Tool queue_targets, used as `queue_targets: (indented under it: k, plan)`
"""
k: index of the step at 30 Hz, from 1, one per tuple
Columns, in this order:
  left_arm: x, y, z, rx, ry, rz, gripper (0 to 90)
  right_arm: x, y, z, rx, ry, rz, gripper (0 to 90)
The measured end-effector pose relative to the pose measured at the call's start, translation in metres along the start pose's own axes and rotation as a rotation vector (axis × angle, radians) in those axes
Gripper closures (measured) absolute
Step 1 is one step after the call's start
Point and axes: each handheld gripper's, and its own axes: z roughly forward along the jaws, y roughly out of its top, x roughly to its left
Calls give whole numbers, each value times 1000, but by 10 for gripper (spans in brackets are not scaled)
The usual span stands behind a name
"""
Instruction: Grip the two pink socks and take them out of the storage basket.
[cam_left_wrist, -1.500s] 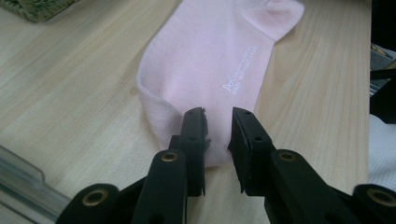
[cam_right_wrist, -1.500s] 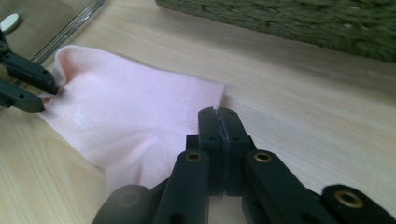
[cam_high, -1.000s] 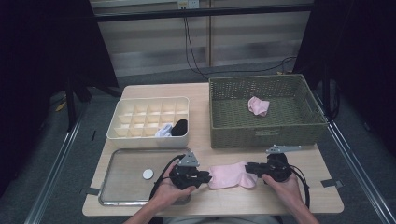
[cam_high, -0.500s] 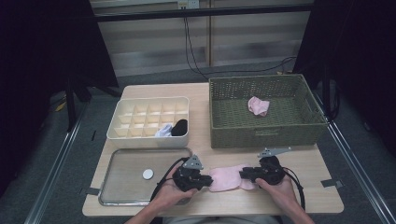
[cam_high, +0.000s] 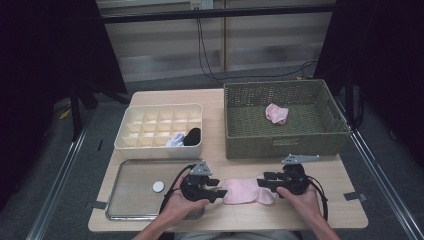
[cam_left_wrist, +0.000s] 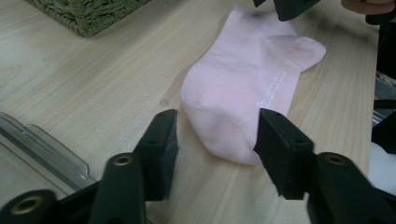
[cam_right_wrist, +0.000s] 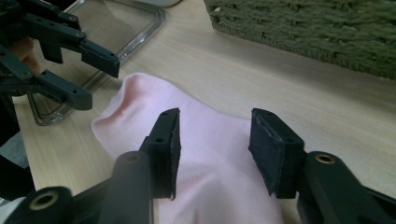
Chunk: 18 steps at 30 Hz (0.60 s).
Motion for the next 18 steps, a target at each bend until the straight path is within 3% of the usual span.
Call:
queue_targets:
  k: [7, 9, 13, 18]
  plan:
    - [7, 0, -16, -11, 14, 7, 395, -2, 8, 1, -11, 6, -1, 469]
    - [7, 0, -21, -26, 34, 13, 375, -1, 10, 2, -14, 18, 1, 467]
    - [11, 1, -33, -55, 33, 2, 344, 0, 15, 2, -18, 38, -5, 409]
    - [15, 3, -43, -104, 93, 1, 303, 0, 22, 0, -36, 46, -8, 407]
